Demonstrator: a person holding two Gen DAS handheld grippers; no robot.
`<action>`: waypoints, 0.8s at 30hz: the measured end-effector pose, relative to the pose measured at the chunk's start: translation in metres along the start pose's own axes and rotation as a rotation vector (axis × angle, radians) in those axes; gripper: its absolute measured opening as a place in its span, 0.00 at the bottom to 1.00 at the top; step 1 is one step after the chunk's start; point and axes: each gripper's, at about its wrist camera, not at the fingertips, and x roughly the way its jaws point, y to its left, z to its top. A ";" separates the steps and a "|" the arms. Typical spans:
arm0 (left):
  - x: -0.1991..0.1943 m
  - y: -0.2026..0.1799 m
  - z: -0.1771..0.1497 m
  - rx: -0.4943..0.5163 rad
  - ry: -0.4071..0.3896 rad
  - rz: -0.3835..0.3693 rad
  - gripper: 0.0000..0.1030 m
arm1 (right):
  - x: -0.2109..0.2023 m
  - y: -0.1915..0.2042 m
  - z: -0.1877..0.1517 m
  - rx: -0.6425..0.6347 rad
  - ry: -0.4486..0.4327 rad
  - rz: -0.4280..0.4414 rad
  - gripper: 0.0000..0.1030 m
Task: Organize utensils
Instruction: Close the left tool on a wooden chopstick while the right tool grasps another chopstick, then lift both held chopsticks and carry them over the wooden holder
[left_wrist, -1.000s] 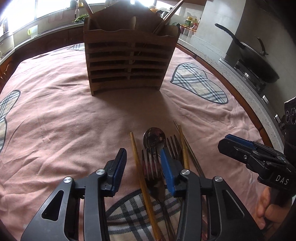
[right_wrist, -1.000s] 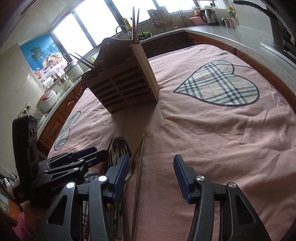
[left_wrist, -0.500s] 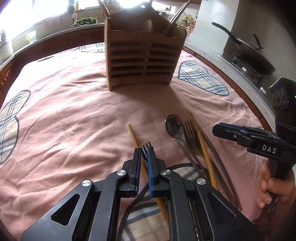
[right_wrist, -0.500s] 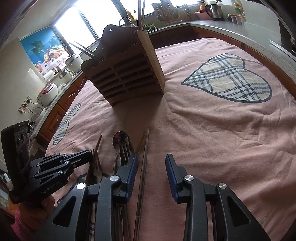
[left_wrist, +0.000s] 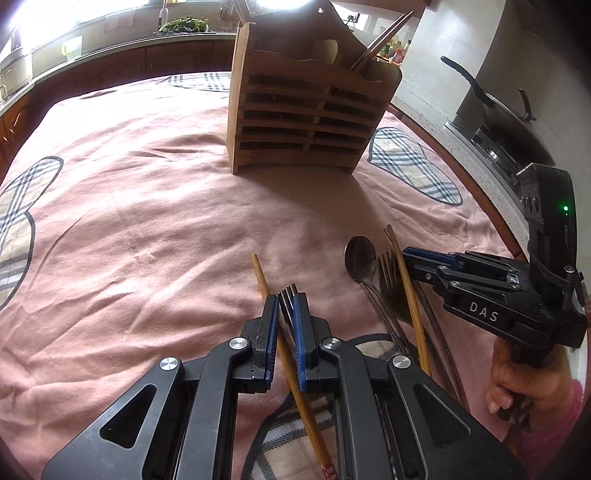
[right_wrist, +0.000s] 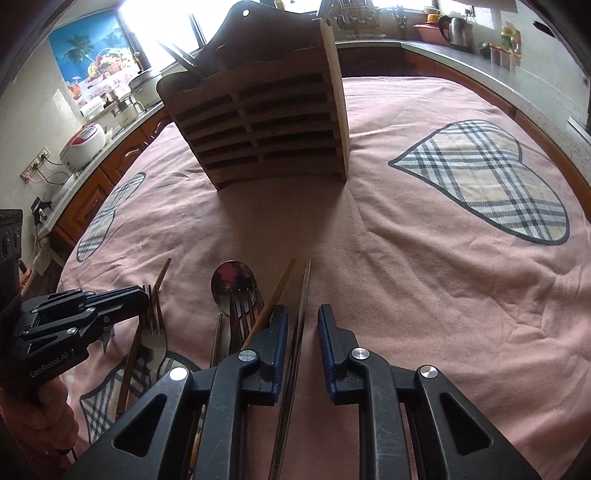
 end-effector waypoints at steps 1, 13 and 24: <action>0.001 -0.001 0.001 0.002 0.002 0.001 0.07 | 0.002 0.003 0.002 -0.014 0.004 -0.009 0.17; -0.018 -0.012 0.001 0.034 -0.055 -0.002 0.03 | -0.016 0.001 0.011 0.007 -0.038 0.022 0.04; -0.076 -0.015 -0.003 0.002 -0.182 -0.012 0.02 | -0.094 0.003 0.009 0.035 -0.212 0.076 0.04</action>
